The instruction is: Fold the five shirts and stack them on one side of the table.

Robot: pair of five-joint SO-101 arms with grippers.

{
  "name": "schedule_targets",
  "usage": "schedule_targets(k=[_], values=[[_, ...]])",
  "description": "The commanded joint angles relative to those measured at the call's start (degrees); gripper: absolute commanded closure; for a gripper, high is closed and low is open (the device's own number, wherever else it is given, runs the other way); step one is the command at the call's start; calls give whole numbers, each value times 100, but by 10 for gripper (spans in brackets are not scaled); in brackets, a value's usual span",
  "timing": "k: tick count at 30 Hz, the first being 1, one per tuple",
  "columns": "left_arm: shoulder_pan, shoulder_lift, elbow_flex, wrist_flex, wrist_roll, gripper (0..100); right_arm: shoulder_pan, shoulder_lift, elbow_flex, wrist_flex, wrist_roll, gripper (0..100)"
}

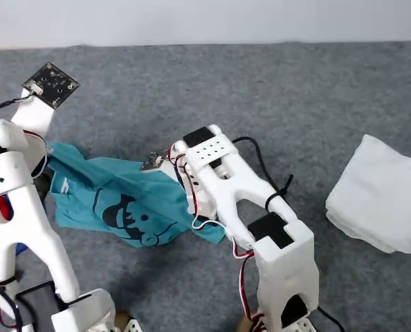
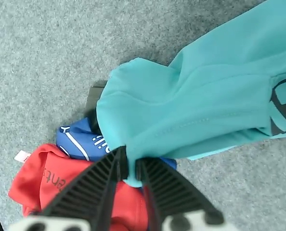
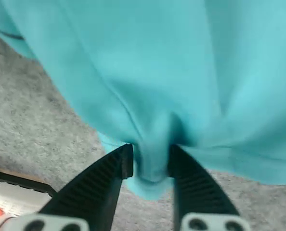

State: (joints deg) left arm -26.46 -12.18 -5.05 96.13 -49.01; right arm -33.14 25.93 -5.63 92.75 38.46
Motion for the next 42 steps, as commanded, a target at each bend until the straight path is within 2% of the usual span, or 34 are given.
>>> schedule_targets(k=[1,6,10,18,29,32,36,42], values=[[44,-26,-13,9,-18,995,154,-312,-62,4,211,935],[44,-26,-13,9,-18,995,163,-699,-62,127,492,986],[44,-26,-13,-9,-18,995,242,-1130,-176,523,580,987],[35,-79,-259,-26,35,995,866,-2273,-1433,971,580,987],[44,-79,-2747,-9,1670,995,1490,-3196,-2971,708,563,987],[44,-79,-3152,18,1987,995,1604,-3143,-2840,848,580,987],[26,-79,-3547,62,2048,995,1552,-3081,-2708,919,580,985],[105,-18,-3723,404,2048,995,1007,-2536,-1301,945,571,983]])
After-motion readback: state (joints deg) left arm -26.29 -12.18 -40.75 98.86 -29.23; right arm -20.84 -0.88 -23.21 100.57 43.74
